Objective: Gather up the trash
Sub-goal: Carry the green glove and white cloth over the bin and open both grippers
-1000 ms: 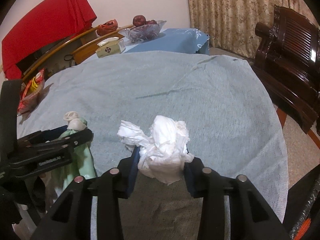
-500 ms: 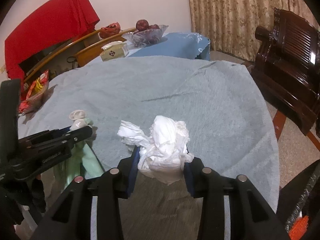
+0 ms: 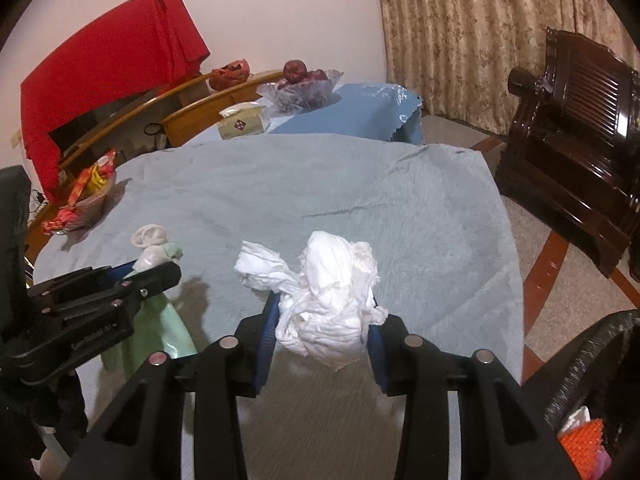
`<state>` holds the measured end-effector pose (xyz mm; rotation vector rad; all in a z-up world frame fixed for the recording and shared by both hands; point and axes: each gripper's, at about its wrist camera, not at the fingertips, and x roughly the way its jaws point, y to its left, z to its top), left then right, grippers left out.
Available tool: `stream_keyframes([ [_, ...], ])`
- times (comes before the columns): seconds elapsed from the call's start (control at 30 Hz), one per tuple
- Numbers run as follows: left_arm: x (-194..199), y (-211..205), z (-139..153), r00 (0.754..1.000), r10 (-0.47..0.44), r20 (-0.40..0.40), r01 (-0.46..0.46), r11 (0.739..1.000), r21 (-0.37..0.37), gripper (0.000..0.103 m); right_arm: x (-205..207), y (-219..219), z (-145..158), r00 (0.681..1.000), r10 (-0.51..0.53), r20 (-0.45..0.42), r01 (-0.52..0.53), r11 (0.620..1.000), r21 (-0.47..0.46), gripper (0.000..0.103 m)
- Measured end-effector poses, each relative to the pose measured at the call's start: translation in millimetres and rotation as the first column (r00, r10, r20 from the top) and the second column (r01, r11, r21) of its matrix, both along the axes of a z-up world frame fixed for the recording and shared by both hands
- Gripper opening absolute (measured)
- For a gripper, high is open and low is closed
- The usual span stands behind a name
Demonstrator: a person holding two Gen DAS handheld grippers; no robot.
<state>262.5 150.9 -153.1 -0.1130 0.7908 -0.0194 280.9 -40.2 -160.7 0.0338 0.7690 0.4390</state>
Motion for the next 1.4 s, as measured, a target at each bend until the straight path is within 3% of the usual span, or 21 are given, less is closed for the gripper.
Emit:
stream_keyframes([
  [0.47, -54.6, -28.2, 35.1, 0.998, -0.043, 0.052, 0.043, 0.999, -0.003, 0.030, -65.5, -30.6, 49.1, 0.997, -0.012, 0.078, 0.012, 1.000, 0.006, 0.040],
  [0.93, -97.4, -66.4, 61.9, 0.989, -0.118, 0.091, 0.117, 0.993, 0.013, 0.029, -125.4, -66.8, 77.2, 0.992, -0.024, 0.125, 0.022, 1.000, 0.017, 0.040],
  [1.4, -128.5, -130.3, 80.8, 0.962, -0.231, 0.146, 0.231, 0.973, 0.016, 0.029, -171.9, -134.1, 96.5, 0.976, -0.152, 0.154, 0.150, 0.988, 0.026, 0.040],
])
